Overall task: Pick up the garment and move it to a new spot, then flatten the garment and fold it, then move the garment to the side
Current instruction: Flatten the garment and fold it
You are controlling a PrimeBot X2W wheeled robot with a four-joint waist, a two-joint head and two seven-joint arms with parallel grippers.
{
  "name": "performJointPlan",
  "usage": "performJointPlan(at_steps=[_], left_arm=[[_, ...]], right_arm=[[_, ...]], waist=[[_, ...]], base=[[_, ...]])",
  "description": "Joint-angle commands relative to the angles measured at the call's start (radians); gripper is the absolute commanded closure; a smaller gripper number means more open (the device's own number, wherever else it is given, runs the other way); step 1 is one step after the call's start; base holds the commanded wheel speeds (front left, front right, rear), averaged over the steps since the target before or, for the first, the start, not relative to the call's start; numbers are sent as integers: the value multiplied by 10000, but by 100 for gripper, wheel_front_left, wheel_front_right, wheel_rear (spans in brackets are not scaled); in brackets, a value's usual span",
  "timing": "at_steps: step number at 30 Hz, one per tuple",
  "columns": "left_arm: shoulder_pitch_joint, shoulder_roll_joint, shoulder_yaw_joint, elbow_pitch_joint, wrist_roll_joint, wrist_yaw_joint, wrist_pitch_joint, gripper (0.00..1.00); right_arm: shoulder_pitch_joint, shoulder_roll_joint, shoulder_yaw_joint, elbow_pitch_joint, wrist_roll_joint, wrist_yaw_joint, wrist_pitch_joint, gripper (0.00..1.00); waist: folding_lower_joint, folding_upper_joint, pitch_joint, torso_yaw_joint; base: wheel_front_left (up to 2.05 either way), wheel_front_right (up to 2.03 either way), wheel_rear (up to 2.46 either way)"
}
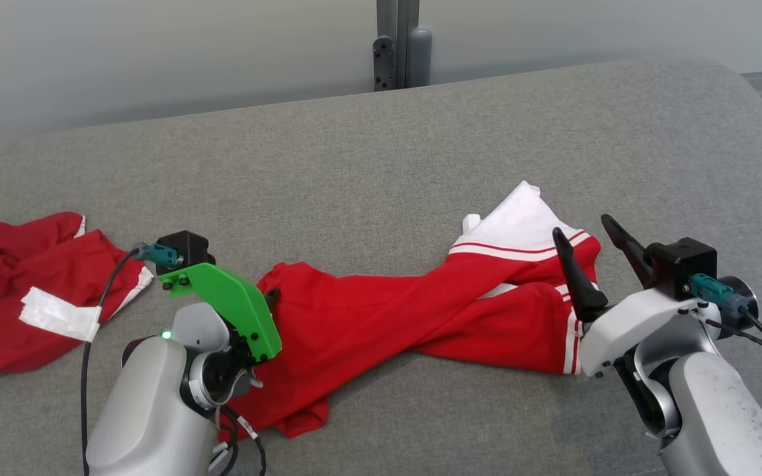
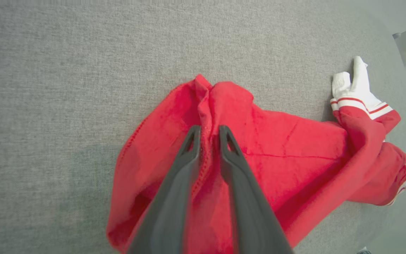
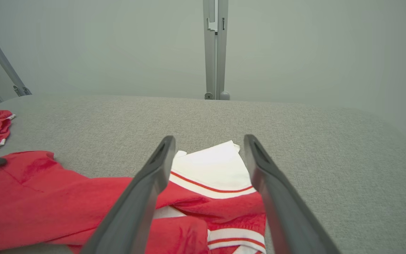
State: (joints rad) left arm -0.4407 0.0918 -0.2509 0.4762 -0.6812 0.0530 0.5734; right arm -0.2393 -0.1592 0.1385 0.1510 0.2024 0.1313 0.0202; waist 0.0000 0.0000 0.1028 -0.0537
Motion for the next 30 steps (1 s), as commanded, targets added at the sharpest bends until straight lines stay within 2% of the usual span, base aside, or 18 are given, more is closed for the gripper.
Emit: performJointPlan(at_steps=[1,6,14,17,20,24,30], left_arm=[[-35,96,-13,-105,75,48,-33,100],[88,214,-46,-293,318,156,-375,100],[495,264,1,-739,726,235,-1873,100],[793,206,49,-997,959,419,-2544,100],[1069,114,-81,-1210,1044,471,-2957,100],[1203,31,-395,-1399,1134,390,-2996,100],[857,-80,-827,-1728,1304,316,-2949,100]], right_arm=[[9,21,-15,-30,33,-11,-65,0],[-38,31,13,-19,65,-11,-54,0],[-496,-256,-65,70,262,-11,279,0],[-1106,-475,-94,385,597,-11,968,0],[-1801,-645,-262,1047,1006,-11,2160,0],[-2736,-830,-510,2117,1390,-11,3686,0],[-4278,-1046,-942,3806,1209,-10,5107,0]], waist=[[0,0,0,14],[0,0,24,22],[0,0,167,122],[0,0,336,213],[0,0,542,359],[0,0,849,693],[0,0,1464,1235]], base=[[0,0,0],[0,0,0],[0,0,0],[0,0,0],[0,0,0],[0,0,0],[0,0,0]])
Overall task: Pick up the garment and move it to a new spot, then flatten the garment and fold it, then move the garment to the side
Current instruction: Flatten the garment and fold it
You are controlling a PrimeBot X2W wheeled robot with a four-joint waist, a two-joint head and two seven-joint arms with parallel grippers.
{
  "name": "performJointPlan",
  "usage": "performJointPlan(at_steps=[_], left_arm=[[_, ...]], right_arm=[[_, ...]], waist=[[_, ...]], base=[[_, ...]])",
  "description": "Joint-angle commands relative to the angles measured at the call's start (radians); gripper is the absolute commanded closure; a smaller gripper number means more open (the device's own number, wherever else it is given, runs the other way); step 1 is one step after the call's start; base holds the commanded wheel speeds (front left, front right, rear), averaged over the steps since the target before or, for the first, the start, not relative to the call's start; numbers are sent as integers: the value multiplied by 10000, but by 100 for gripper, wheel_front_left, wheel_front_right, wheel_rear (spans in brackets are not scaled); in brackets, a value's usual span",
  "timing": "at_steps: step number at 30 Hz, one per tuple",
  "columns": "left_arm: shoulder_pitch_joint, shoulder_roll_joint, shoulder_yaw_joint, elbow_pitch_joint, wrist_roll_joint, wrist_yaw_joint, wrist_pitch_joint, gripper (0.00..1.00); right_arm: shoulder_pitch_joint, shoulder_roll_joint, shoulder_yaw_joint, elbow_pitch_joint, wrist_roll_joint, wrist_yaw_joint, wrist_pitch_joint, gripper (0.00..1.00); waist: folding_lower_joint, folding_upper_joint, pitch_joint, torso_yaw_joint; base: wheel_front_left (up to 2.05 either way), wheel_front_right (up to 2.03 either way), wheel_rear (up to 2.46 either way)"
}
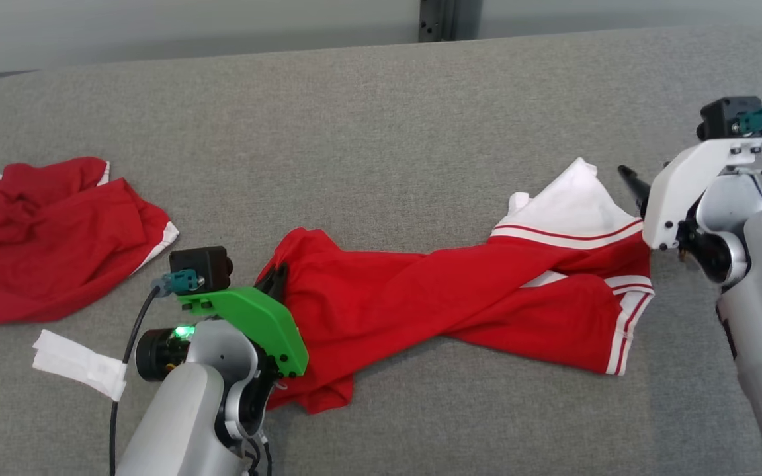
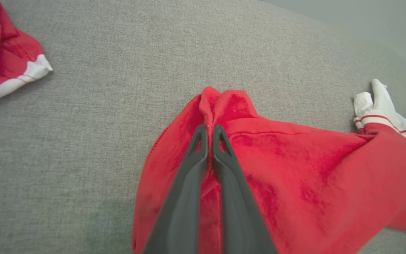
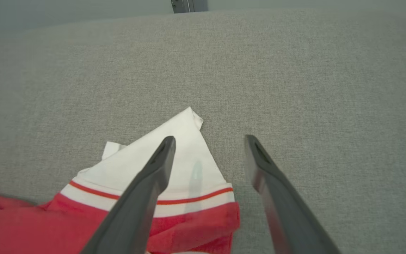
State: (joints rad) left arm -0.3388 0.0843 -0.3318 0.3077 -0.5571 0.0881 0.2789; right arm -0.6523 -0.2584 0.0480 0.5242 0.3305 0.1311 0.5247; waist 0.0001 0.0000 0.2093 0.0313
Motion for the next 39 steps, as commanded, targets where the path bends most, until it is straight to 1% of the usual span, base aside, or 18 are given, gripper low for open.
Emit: performJointPlan(at_steps=[1,3,8,11,15,16,17,18,20,25,30,34,39], left_arm=[[-189,-21,-81,-82,72,-51,-7,100],[-255,-66,-226,-184,86,-80,6,100],[-435,-187,-528,-408,-5,-67,-52,100],[-515,-221,-664,-461,-88,-45,-100,100],[-543,-257,-772,-475,-256,-6,-168,100],[-544,-263,-774,-478,-284,6,-193,100],[-535,-265,-768,-478,-303,4,-208,100],[-523,-265,-756,-478,-346,22,-226,100],[-538,-250,-720,-466,-379,50,-248,100],[-621,-227,-520,-462,-454,133,-452,100],[-892,-265,-79,-549,-848,308,-846,100],[-1417,-299,187,-470,-1168,473,-1146,100],[-2280,-315,420,-239,-1737,428,-1188,100]], right_arm=[[-335,-47,-78,304,-148,-8,198,0],[-723,-20,-14,769,-264,-5,560,0],[-1344,-188,127,1685,-407,-8,1326,0],[-1430,-267,209,2019,-482,-8,1601,0],[-1138,-212,437,2405,-224,-3,2097,0],[-1042,-172,531,2445,-144,-1,2235,4],[-971,-130,617,2436,-50,0,2329,53],[-904,-111,714,2382,46,2,2384,100],[-821,-214,855,2258,102,11,2447,100],[-957,-533,1006,1466,276,-5,1748,100],[-1352,-709,747,660,472,-5,667,100],[-1620,-700,375,171,478,-5,-363,100],[-1921,-673,188,-247,450,-5,-1215,100]], waist=[[-1,0,486,462],[-1,0,665,638],[-1,0,1072,980],[-1,0,1185,1097],[-1,0,1206,1127],[-1,0,1196,1107],[-1,0,1180,1071],[-1,0,1156,1027],[-1,0,1098,956],[-1,0,719,751],[-1,0,218,554],[-1,0,-197,415],[-1,0,-541,257]], base=[[0,0,0],[0,0,0],[0,0,0],[0,0,0],[0,0,0],[0,0,0],[0,0,0],[0,0,0],[0,0,0],[0,0,0],[0,0,0],[0,0,0],[0,0,0]])
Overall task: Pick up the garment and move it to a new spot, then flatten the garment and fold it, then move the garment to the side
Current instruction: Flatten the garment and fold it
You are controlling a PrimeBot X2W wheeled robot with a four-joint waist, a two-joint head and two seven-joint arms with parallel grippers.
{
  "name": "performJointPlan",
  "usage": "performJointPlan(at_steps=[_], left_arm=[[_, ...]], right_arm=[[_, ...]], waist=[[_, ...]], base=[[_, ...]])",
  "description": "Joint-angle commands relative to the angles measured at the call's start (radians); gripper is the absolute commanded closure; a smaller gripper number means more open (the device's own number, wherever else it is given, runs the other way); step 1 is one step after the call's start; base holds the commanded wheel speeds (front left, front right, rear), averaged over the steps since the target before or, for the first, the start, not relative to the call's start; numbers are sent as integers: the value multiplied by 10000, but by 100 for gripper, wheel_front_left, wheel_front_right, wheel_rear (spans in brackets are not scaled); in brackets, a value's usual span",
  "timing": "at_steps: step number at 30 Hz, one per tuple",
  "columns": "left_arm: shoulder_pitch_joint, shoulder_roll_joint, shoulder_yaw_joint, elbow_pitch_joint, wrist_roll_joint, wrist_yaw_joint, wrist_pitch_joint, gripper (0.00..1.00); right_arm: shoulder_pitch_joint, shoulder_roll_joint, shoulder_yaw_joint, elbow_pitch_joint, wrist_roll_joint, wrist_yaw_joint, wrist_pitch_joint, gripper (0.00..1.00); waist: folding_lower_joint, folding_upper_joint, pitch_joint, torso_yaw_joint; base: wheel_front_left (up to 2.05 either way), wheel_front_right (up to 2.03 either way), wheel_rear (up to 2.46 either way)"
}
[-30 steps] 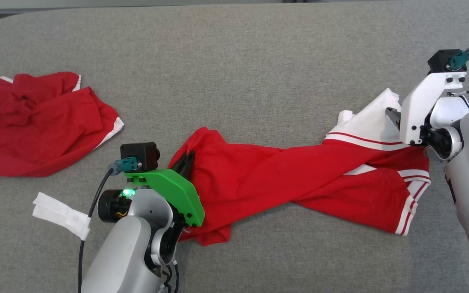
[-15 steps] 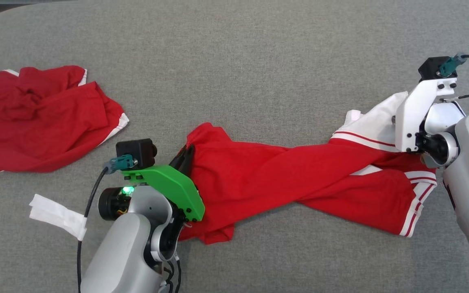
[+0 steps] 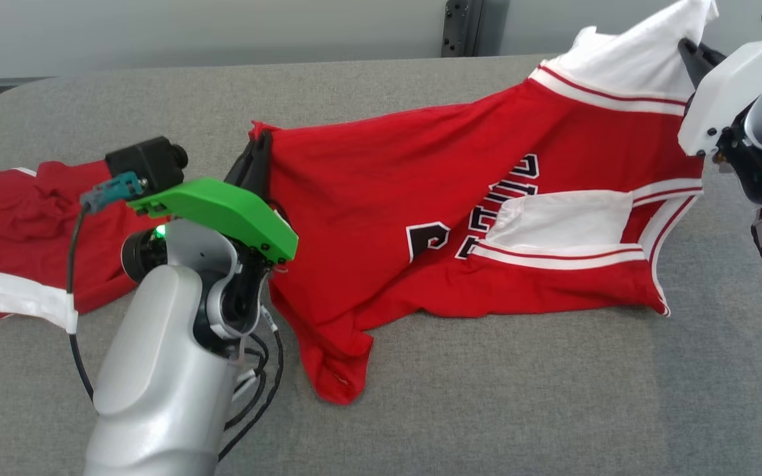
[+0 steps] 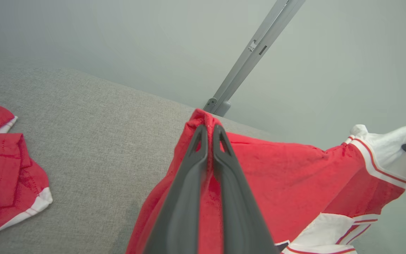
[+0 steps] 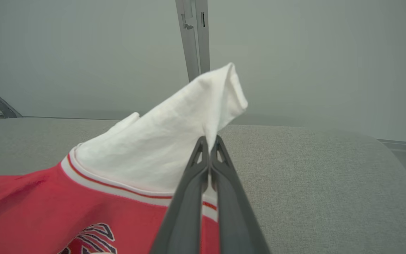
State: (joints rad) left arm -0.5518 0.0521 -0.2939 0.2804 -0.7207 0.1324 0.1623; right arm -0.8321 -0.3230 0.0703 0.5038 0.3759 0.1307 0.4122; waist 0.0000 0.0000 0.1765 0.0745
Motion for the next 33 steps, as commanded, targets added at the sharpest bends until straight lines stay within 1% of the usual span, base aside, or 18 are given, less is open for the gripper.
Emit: performJointPlan(at_steps=[1,5,7,9,11,13,14,16,17,19,21,23,25,27,30,33], left_arm=[[-365,6,84,85,-181,-61,27,100],[-1373,12,437,391,-709,-158,222,100],[-1993,109,700,569,-857,-175,332,100],[-2673,325,942,769,-943,-157,436,100],[-3413,362,1246,928,-1174,-103,518,100],[-4271,495,1641,1008,-1305,41,431,100],[-4662,586,1768,1074,-1269,92,354,100],[-5383,827,1870,1210,-1032,45,109,100],[-6103,915,2051,1315,-953,80,-324,100],[-6826,852,2267,1367,-1029,-65,-808,100],[-7449,941,2426,1517,-887,-106,-1306,100],[-7976,971,2556,1712,-763,-202,-1885,100],[-8388,1003,2482,1849,-588,-426,-2331,100],[-8719,1020,2474,2030,-458,-533,-2680,100],[-8977,1027,2428,2273,-405,-872,-3177,100],[-8837,1170,2321,2584,-187,-1153,-3610,100]], right_arm=[[-228,-31,-95,-102,-1,-1,-272,100],[-771,49,-219,-257,-16,-1,-862,100],[-1169,190,-204,-239,128,-1,-890,100],[-1705,286,-161,-192,241,-1,-807,100],[-2299,336,-78,-169,284,-1,-768,100],[-3011,378,48,-101,242,-1,-808,100],[-3351,386,75,-62,197,-1,-933,100],[-4020,358,72,29,3,-1,-1281,100],[-4615,403,-67,151,-150,-5,-1776,100],[-5235,404,-233,273,-444,-11,-2420,100],[-5863,463,-415,380,-727,-11,-3172,100],[-6433,535,-561,474,-1110,-11,-4111,100],[-6929,534,-620,573,-1608,-13,-5032,100],[-7338,516,-589,684,-2144,-13,-5772,100],[-7708,444,-301,775,-3123,-11,-6486,100],[-7640,372,-91,769,-3783,-11,-6726,100]], waist=[[0,0,-241,-213],[0,0,-193,-411],[0,0,43,-558],[0,0,417,-727],[0,0,900,-883],[0,0,1493,-1036],[0,0,1784,-1099],[0,0,2331,-1208],[0,0,2767,-1270],[0,0,3171,-1301],[0,0,3517,-1313],[0,0,3759,-1329],[0,0,3945,-1330],[0,0,4142,-1306],[0,0,4513,-1263],[0,0,4820,-1219]], base=[[0,0,0],[0,0,0],[0,0,0],[0,0,0],[0,0,0],[0,0,0],[0,0,0],[0,0,0],[0,0,0],[0,0,0],[0,0,0],[0,0,0],[0,0,0],[0,0,0],[0,0,0],[0,0,0]])
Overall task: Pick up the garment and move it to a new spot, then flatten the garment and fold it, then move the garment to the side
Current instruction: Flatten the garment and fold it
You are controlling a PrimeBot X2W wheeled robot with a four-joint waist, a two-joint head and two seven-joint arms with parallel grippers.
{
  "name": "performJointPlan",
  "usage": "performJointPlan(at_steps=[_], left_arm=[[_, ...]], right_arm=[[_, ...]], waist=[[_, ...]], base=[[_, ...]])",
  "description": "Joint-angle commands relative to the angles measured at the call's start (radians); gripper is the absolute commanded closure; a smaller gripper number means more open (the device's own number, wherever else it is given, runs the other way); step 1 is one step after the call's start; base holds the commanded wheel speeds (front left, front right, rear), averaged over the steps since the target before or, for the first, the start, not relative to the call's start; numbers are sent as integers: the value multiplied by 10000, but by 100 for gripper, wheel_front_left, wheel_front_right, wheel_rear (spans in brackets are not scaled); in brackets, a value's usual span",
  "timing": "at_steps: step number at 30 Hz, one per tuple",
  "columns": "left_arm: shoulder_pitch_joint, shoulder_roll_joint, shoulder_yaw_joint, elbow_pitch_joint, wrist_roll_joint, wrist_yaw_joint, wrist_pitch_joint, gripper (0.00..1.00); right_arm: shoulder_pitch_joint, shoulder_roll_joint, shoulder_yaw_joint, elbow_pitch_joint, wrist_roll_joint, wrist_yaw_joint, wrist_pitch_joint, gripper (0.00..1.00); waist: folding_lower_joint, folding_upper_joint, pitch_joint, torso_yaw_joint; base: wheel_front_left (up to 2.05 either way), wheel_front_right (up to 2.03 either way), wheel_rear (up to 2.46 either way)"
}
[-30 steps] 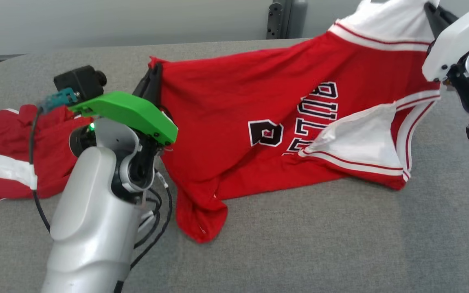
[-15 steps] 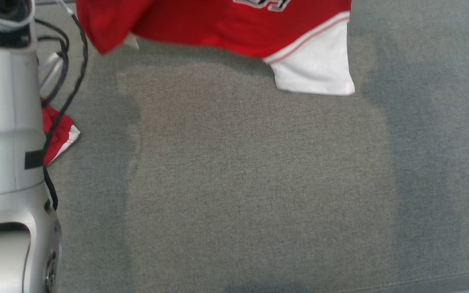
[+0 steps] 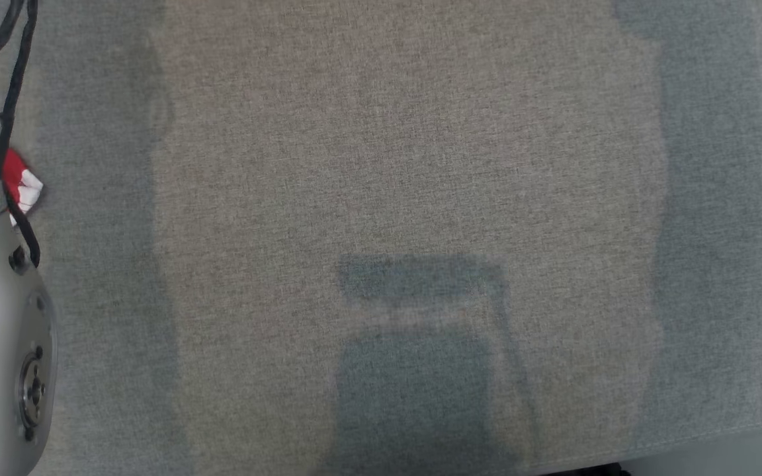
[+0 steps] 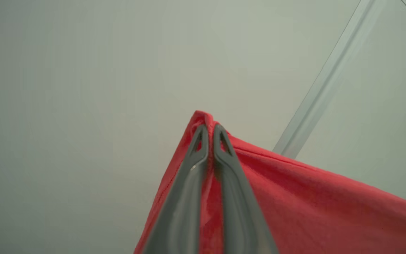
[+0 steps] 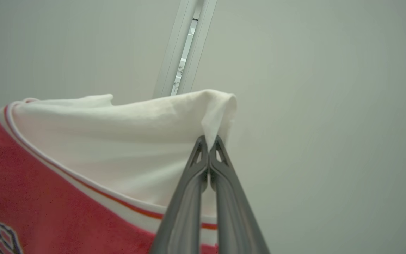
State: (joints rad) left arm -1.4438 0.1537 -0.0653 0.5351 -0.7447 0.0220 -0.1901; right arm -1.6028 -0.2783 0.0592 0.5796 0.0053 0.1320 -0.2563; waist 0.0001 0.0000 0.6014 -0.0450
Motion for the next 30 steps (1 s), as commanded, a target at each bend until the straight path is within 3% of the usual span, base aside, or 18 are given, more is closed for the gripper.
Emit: performJointPlan(at_steps=[1,6,11,18,25,30], left_arm=[[194,109,83,159,4,-73,-180,100],[897,25,-196,710,112,-626,-396,100],[2297,102,-873,973,423,-1120,-315,100],[5345,-17,-1781,783,472,-1363,-205,100],[8124,-305,-2035,387,-7,-1153,161,100],[9654,-447,-2121,-180,-358,-792,531,100]], right_arm=[[208,-78,149,49,-175,-25,-76,100],[1118,-250,1042,-532,100,-25,-87,100],[2909,-1012,2349,-1005,1271,-23,-65,100],[6117,-2227,3364,-2413,3580,-22,2105,100],[9609,-3036,2644,-4480,4744,-20,4990,100],[11822,-2924,1695,-5796,4806,-22,6716,100]], waist=[[-1,0,681,-15],[-1,0,1010,77],[-1,0,450,198],[-1,0,-1114,307],[-1,0,-2912,407],[-1,0,-3933,477]], base=[[0,0,0],[0,0,0],[0,0,0],[0,0,0],[0,0,0],[0,0,0]])
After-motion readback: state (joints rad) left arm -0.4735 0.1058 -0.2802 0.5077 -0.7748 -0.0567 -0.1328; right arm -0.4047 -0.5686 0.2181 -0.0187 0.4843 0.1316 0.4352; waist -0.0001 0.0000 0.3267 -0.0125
